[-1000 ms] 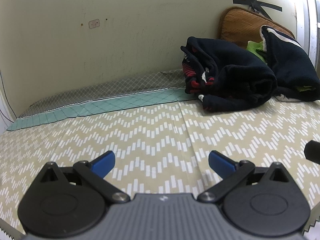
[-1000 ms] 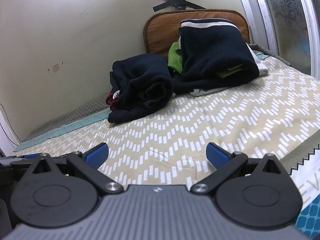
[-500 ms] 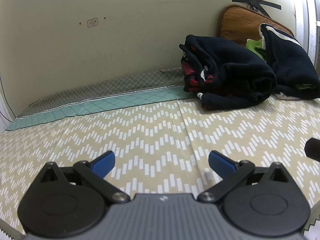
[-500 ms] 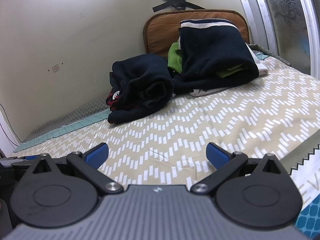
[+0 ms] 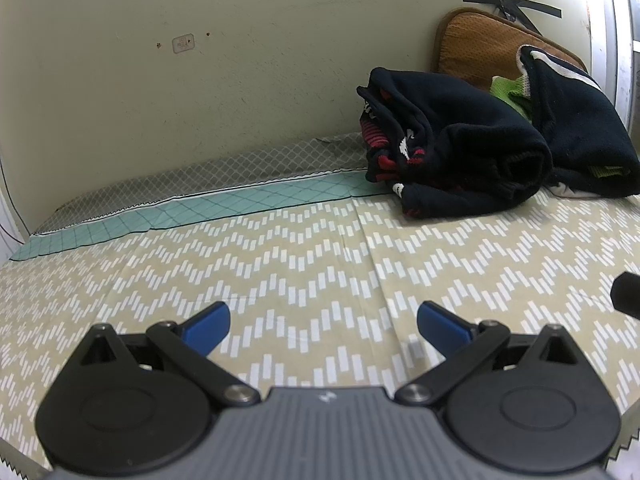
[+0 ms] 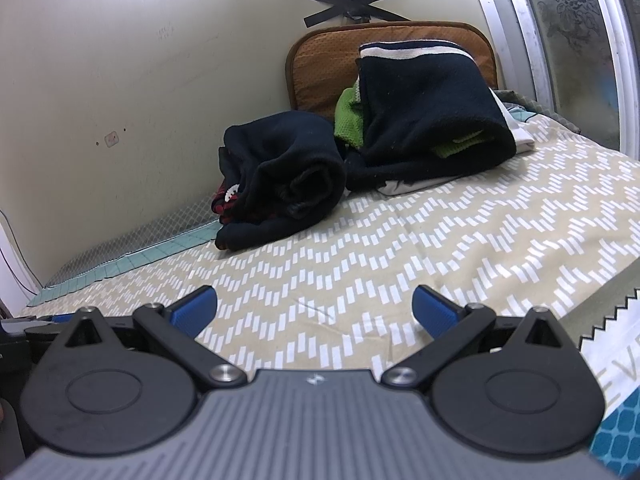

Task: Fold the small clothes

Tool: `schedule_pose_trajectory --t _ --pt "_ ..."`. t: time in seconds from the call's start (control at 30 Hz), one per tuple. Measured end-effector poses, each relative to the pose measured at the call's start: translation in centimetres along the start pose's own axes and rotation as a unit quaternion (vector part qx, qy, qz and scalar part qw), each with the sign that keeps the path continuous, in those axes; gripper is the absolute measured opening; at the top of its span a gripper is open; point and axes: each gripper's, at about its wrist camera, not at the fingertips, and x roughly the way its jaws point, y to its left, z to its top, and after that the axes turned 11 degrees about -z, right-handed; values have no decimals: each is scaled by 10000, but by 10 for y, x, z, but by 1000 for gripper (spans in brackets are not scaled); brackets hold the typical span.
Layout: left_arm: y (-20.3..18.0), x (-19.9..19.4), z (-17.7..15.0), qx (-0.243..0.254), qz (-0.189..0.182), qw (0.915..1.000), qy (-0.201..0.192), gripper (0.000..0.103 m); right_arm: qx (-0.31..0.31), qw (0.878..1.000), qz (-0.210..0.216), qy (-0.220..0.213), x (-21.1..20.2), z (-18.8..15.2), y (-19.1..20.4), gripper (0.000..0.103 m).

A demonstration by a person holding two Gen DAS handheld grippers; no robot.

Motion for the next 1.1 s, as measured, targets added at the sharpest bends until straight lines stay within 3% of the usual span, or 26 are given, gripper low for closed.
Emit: schedule_pose_trajectory --t 1.1 --pt "2 2 0 -14 -34 10000 47 103 -8 10000 25 5 1 1 -2 103"
